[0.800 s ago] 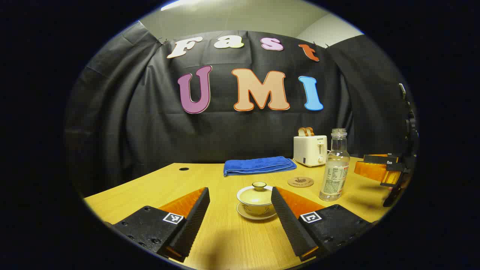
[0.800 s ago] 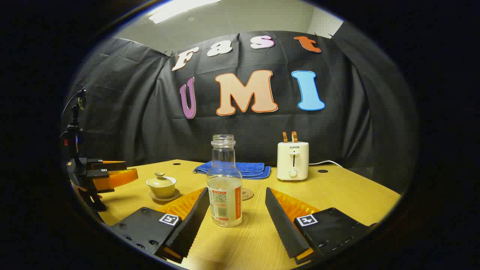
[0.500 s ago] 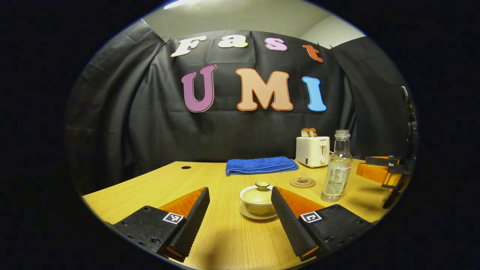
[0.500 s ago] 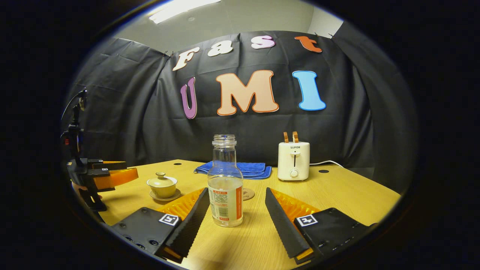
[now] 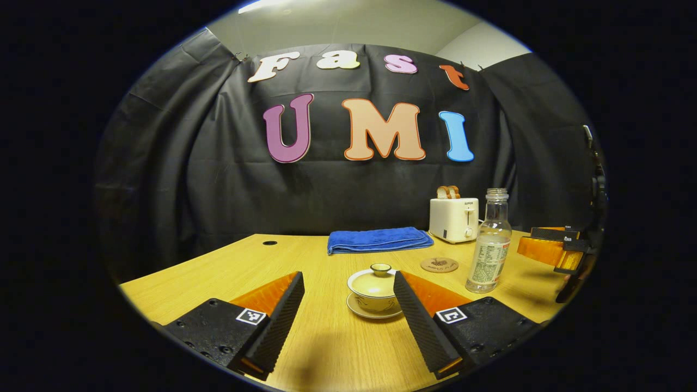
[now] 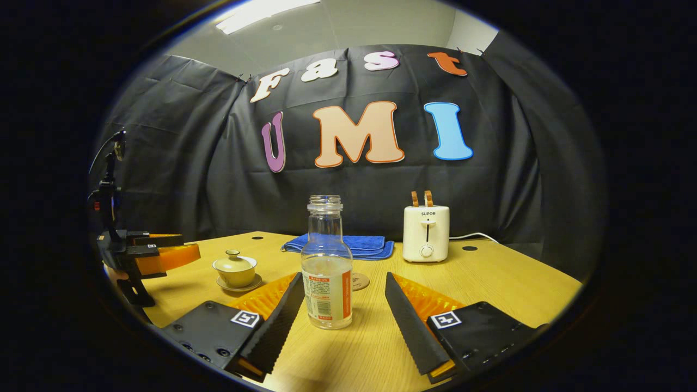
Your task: Open the teacup lid with one hand, grasp the water bottle and pour water into the teacup with the other hand; after pouring, place the water bottle on the coaster and then close the teacup lid.
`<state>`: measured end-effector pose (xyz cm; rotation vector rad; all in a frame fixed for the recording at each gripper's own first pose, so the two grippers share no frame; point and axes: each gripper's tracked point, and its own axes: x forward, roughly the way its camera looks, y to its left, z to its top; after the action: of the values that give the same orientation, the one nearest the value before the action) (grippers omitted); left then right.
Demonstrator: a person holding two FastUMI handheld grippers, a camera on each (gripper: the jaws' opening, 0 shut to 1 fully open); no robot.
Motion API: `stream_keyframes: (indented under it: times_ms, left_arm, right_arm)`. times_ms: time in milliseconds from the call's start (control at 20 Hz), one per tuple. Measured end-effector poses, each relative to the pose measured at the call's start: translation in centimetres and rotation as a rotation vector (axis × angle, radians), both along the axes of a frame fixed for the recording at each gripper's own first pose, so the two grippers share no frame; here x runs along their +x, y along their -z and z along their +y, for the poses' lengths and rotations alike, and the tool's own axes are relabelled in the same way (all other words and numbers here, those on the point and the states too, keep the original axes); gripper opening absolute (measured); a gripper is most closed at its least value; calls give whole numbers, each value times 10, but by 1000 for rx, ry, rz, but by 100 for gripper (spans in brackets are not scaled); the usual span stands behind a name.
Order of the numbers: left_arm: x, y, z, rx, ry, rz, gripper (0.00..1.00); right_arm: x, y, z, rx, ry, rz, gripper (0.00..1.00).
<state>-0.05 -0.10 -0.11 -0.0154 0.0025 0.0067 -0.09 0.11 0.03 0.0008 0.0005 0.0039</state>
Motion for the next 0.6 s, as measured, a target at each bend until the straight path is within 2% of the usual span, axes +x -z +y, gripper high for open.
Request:
stream_keyframes:
  times_ms: [100,200,250,300,500,600]
  left_arm:
    - [-1,0,0,0,-7,1,96]
    - [-1,-1,3,-3,-15,-3,96]
    - [-1,0,1,-4,-15,-1,96]
    - [0,1,1,-3,-9,1,97]
    - [3,-1,-13,-5,55,-7,96]
    - [7,1,-13,-4,58,-1,96]
  right_arm:
    - [0,1,0,0,0,1,93]
    - [0,0,0,0,3,2,97]
    - [-1,1,0,0,3,0,93]
    - [-1,0,-1,0,4,0,97]
    - [-1,0,0,0,6,1,96]
    - [0,0,0,0,6,1,96]
